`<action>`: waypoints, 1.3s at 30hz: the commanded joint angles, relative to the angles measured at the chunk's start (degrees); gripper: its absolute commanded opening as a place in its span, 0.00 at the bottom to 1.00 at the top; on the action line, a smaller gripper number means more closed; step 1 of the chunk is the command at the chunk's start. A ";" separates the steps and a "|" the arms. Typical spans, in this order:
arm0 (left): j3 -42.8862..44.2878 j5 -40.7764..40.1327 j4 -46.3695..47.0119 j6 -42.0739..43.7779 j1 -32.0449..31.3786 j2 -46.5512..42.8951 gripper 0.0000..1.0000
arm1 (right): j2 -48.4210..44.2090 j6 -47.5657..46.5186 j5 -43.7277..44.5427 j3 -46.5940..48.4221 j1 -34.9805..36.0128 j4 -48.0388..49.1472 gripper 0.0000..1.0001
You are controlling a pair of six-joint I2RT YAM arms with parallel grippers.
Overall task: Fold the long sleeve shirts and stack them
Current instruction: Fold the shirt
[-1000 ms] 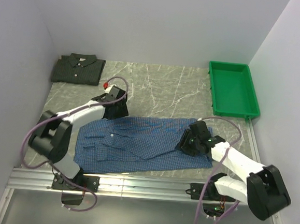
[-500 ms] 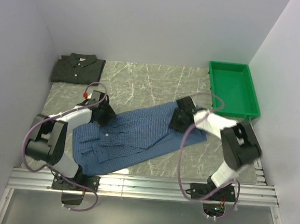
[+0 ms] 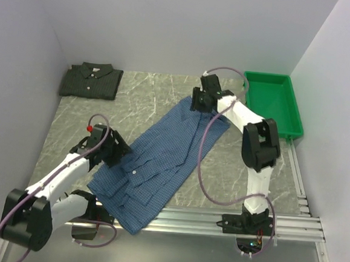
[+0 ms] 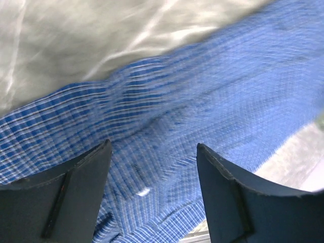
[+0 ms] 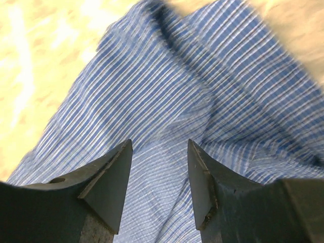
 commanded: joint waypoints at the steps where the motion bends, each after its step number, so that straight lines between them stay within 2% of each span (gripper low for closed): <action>1: 5.99 -1.10 -2.33 5.82 -1.57 -4.37 0.74 | -11.07 0.89 -9.06 -9.09 -0.02 6.03 0.55; 6: 13.99 -1.20 1.18 10.67 -7.19 -1.14 0.71 | -21.09 6.87 -22.86 -23.80 0.06 19.98 0.55; 10: 17.16 -0.58 6.62 10.06 -15.18 7.12 0.65 | -22.60 14.07 -32.71 -34.79 0.59 33.00 0.53; 12: 17.34 -0.67 9.88 9.09 -16.87 11.87 0.61 | -21.55 15.06 -36.05 -38.93 0.94 37.67 0.52; 14: 16.56 1.08 12.34 8.56 -18.01 15.90 0.55 | -20.93 16.29 -36.77 -41.91 1.91 40.04 0.52; 18: 15.06 1.44 13.40 8.12 -19.94 20.84 0.51 | -19.09 17.96 -38.08 -45.79 3.84 47.50 0.52; 23: 12.08 -0.31 9.72 6.10 -20.48 23.92 0.45 | -14.96 18.66 -39.84 -47.55 2.97 52.97 0.51; 32: 7.06 -1.02 7.08 4.78 -20.39 24.54 0.47 | -7.32 17.52 -37.83 -46.06 -4.50 55.95 0.49; 39: 6.62 -1.37 5.59 5.40 -20.48 24.45 0.48 | -9.50 17.70 -32.82 -45.18 -11.00 53.43 0.49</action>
